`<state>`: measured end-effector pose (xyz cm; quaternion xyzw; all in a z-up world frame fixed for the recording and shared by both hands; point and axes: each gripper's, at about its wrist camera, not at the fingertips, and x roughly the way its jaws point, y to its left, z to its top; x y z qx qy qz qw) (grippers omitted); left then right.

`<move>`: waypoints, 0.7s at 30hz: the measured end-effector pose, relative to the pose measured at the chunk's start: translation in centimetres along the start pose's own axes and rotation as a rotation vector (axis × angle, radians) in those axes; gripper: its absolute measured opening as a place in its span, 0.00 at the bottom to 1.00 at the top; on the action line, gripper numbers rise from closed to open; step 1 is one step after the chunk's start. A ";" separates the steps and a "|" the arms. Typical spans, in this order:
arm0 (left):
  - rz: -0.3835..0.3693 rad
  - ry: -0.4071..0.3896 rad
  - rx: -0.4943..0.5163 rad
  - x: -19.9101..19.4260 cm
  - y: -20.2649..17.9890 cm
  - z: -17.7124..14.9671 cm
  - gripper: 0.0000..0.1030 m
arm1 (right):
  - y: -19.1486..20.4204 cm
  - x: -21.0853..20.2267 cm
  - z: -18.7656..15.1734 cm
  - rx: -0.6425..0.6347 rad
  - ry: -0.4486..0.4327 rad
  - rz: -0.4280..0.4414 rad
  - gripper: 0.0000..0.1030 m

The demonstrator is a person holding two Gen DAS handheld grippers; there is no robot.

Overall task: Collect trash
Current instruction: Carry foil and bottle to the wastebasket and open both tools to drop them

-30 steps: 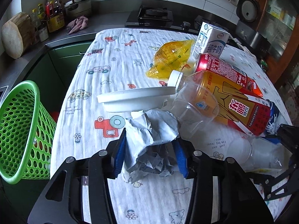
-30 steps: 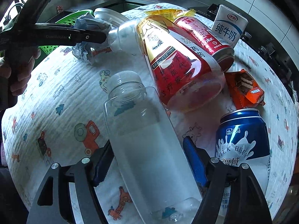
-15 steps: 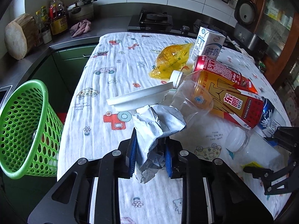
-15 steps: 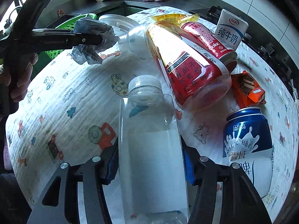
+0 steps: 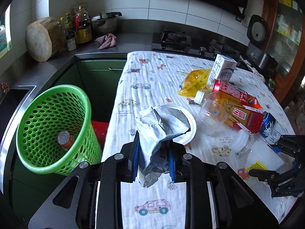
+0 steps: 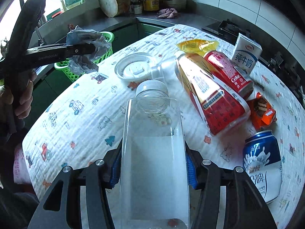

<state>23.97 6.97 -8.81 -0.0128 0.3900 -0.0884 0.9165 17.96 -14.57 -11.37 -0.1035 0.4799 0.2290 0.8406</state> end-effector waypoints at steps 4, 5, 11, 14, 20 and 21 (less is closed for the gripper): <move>0.049 -0.025 -0.039 -1.2 2.8 0.4 0.23 | 1.8 -0.1 2.2 -0.026 -0.031 0.014 0.51; 0.062 -0.029 -0.051 -1.4 3.7 0.5 0.23 | 2.2 -0.1 2.8 -0.032 -0.038 0.018 0.51; 0.164 -0.050 -0.098 -1.8 8.7 1.3 0.23 | 4.7 0.7 6.0 -0.064 -0.066 0.044 0.51; 0.221 -0.044 -0.119 -1.3 11.2 1.6 0.24 | 5.7 1.4 7.9 -0.073 -0.076 0.058 0.51; 0.291 0.013 -0.162 1.2 16.0 1.7 0.24 | 7.9 3.1 11.8 -0.080 -0.094 0.088 0.51; 0.295 0.027 -0.166 1.7 16.6 1.6 0.25 | 8.2 3.4 12.4 -0.080 -0.096 0.093 0.51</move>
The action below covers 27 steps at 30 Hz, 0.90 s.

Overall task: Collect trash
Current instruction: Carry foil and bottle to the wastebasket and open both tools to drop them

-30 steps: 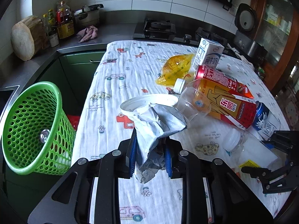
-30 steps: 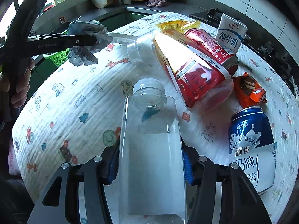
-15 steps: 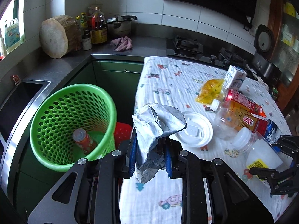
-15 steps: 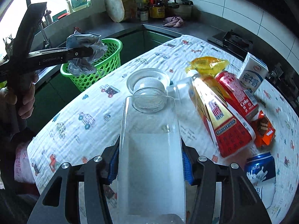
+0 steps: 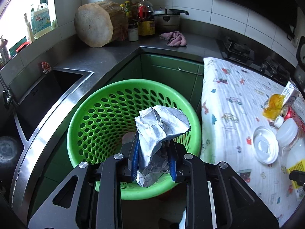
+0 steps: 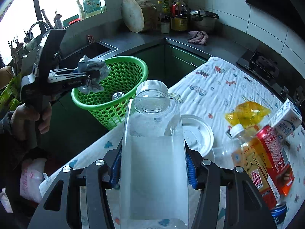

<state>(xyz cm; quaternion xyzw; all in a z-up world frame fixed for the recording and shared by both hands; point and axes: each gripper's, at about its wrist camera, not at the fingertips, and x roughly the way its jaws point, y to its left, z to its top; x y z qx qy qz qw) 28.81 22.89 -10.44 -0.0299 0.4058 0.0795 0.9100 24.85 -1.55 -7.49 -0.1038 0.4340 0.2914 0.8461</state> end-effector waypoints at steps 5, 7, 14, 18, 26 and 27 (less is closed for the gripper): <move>0.019 0.042 -0.023 2.4 1.9 0.2 0.30 | 1.1 2.2 3.1 -0.003 -0.004 0.011 0.51; 0.009 0.048 -0.038 2.9 2.6 0.1 0.34 | 1.5 3.1 4.3 -0.007 -0.005 0.015 0.51; 0.008 0.058 -0.055 3.7 4.1 -0.3 0.46 | 3.0 6.5 7.7 -0.022 0.002 0.032 0.51; 0.015 0.056 -0.064 3.8 4.9 -0.5 0.54 | 4.1 8.2 9.2 -0.032 0.005 0.038 0.51; 0.026 0.035 -0.090 3.2 6.6 -0.6 0.61 | 5.4 11.5 11.8 -0.040 0.013 0.050 0.51; 0.029 0.034 -0.091 3.1 6.8 -0.7 0.61 | 5.5 12.0 12.2 -0.038 0.015 0.052 0.51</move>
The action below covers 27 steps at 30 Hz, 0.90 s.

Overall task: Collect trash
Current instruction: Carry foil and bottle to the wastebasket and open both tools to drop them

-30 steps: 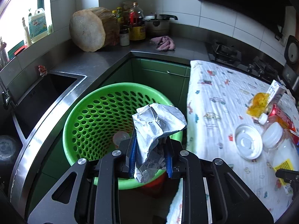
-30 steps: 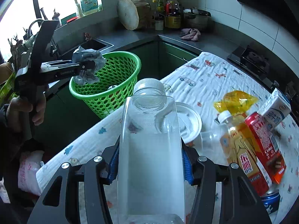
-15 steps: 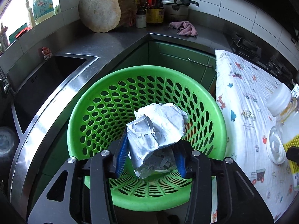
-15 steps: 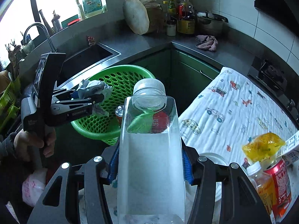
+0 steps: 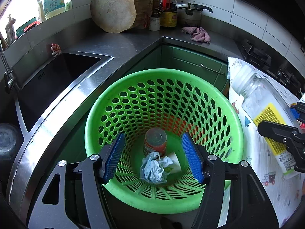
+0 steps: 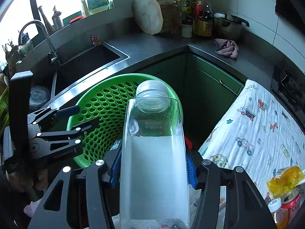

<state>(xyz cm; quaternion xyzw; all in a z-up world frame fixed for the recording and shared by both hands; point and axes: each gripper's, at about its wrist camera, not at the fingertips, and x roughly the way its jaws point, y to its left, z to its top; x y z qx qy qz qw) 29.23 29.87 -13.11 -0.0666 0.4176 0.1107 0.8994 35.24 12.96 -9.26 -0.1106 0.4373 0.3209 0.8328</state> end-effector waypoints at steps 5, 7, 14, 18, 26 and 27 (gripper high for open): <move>0.004 0.000 -0.011 -0.1 0.7 -0.1 0.61 | 0.6 2.4 1.4 0.017 0.016 0.004 0.51; 0.007 -0.002 -0.017 -0.2 1.0 -0.1 0.61 | 0.8 3.4 1.9 0.025 0.026 0.002 0.51; 0.017 0.000 -0.028 -0.3 1.8 -0.4 0.61 | 1.7 6.1 3.3 0.048 0.045 -0.005 0.54; 0.022 -0.001 -0.033 -0.5 2.1 -0.5 0.61 | 2.1 5.8 3.5 0.054 0.027 0.009 0.63; 0.002 -0.015 0.003 -1.4 0.6 -0.4 0.61 | 1.4 2.1 1.4 0.041 -0.010 -0.017 0.70; -0.004 -0.018 0.011 -1.6 0.2 -0.3 0.62 | 1.0 1.4 0.9 0.049 -0.015 -0.022 0.70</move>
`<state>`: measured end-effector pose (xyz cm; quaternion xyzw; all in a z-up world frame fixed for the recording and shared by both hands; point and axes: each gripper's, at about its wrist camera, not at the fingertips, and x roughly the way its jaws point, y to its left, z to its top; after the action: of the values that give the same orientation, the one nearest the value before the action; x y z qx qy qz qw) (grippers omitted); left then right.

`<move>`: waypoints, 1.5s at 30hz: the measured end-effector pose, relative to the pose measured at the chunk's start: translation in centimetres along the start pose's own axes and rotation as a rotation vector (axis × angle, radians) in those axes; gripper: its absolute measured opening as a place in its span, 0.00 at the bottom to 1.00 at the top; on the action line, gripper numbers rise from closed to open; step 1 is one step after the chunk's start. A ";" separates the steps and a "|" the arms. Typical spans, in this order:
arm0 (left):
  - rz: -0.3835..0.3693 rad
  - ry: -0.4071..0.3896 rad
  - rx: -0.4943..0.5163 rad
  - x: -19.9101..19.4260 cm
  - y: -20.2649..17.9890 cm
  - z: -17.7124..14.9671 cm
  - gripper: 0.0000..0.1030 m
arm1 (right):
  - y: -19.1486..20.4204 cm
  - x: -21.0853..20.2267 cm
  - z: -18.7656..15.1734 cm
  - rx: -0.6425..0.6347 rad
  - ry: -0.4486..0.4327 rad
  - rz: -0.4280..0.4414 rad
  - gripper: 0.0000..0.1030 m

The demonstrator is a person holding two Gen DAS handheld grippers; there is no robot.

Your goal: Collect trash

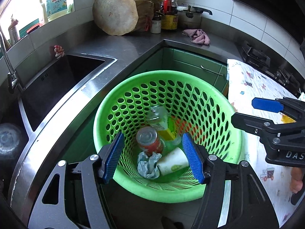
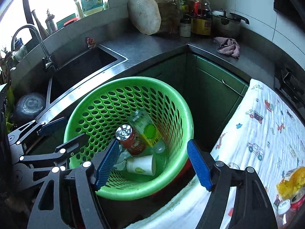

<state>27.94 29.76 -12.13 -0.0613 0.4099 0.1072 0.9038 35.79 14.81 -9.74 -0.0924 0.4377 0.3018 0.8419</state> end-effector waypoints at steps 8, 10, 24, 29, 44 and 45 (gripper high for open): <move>-0.052 -0.025 0.063 -1.4 -4.0 0.2 0.63 | -4.1 -6.0 -3.9 0.089 -0.051 -0.056 0.72; -0.069 -0.030 0.079 -1.7 -5.2 0.1 0.64 | -5.2 -7.4 -5.0 0.109 -0.059 -0.081 0.72; -0.200 -0.038 0.225 -3.5 -15.4 -0.9 0.67 | -14.1 -14.9 -13.3 0.202 -0.039 -0.275 0.73; -0.243 -0.040 0.292 -4.1 -18.8 -1.5 0.67 | -17.2 -16.5 -15.9 0.208 0.004 -0.350 0.73; -0.467 0.006 0.528 -4.6 -30.2 -3.9 0.67 | -22.1 -20.2 -20.9 0.263 0.045 -0.410 0.76; -0.479 0.014 0.543 -4.5 -30.9 -4.0 0.67 | -22.2 -20.3 -21.1 0.265 0.044 -0.411 0.76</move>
<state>29.65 -1.62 -10.70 0.0858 0.4034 -0.2209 0.8838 25.68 -20.50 -8.67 -0.0746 0.4636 0.0620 0.8807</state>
